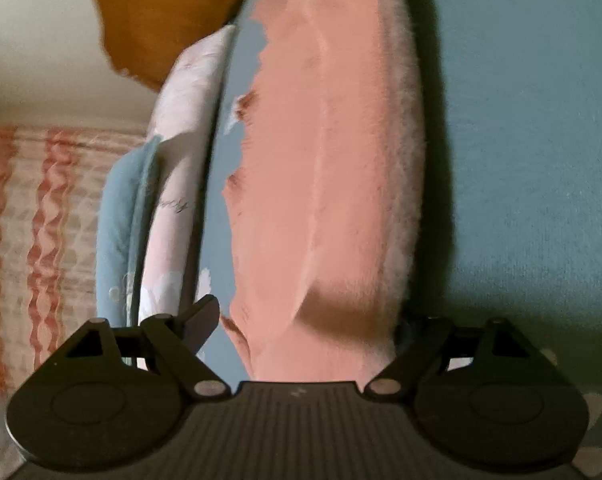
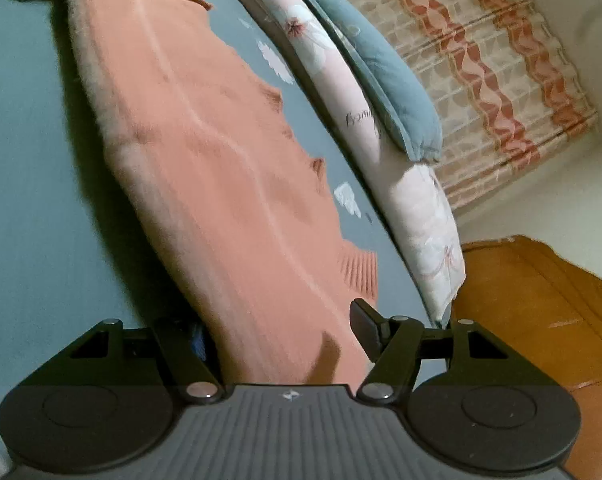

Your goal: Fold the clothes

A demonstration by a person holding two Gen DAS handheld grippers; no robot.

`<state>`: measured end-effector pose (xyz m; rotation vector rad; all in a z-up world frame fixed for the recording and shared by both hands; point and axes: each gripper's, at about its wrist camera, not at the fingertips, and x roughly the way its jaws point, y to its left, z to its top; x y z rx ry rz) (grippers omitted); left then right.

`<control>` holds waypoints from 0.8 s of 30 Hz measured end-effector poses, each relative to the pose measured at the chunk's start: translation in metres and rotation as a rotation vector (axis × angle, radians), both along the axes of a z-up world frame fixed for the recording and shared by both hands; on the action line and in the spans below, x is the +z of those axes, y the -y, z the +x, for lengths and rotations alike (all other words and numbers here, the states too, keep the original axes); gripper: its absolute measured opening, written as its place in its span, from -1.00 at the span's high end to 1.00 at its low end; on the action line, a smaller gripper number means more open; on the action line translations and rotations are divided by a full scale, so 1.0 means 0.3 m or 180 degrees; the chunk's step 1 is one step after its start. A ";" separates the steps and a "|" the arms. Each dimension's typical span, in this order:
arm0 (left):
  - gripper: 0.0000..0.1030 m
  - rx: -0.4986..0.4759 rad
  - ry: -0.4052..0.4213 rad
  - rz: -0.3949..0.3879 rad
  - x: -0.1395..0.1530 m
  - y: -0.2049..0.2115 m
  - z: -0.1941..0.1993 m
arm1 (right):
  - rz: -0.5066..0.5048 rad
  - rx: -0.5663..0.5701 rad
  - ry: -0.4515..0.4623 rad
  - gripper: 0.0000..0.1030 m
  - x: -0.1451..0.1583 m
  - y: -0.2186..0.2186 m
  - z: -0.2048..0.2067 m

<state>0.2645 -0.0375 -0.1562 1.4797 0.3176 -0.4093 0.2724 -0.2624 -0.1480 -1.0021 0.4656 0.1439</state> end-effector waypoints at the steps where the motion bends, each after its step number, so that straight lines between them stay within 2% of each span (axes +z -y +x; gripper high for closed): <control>1: -0.69 -0.0025 -0.0018 0.0060 0.001 0.007 0.008 | 0.0003 0.0014 -0.0035 -0.22 -0.001 -0.008 0.009; 2: -0.63 -0.0033 -0.0044 0.0090 -0.001 0.009 0.006 | -0.0001 0.0028 -0.0086 -0.01 -0.002 -0.011 0.011; 3: -0.38 -0.0041 -0.0071 0.0119 -0.003 0.012 0.003 | 0.0006 0.0055 -0.0148 0.28 -0.001 -0.012 0.012; 4: -0.12 -0.0050 -0.0124 0.0155 -0.009 0.015 0.001 | -0.0002 0.0069 -0.0183 0.35 -0.002 -0.015 0.011; 5: 0.48 -0.0084 -0.0182 0.0212 -0.018 0.016 -0.004 | -0.0012 0.0081 -0.0213 0.43 -0.003 -0.017 0.009; 6: 0.78 -0.0139 -0.0224 0.0300 -0.036 0.016 -0.013 | -0.0023 0.0094 -0.0242 0.56 -0.004 -0.020 0.008; 11: 0.83 -0.0192 -0.0240 0.0299 -0.031 0.002 -0.027 | 0.0073 0.0107 -0.0406 0.72 0.036 -0.022 0.011; 17: 0.85 -0.0140 -0.0248 0.0108 0.075 -0.021 -0.052 | 0.0288 0.0108 -0.0493 0.78 0.147 -0.008 -0.022; 20: 0.85 -0.0147 -0.0324 0.0073 0.109 -0.032 -0.093 | 0.0384 0.0140 -0.0622 0.78 0.181 -0.015 -0.060; 24: 0.85 -0.0196 -0.0468 0.0095 0.134 -0.044 -0.213 | 0.0399 0.0187 -0.0803 0.78 0.203 -0.030 -0.168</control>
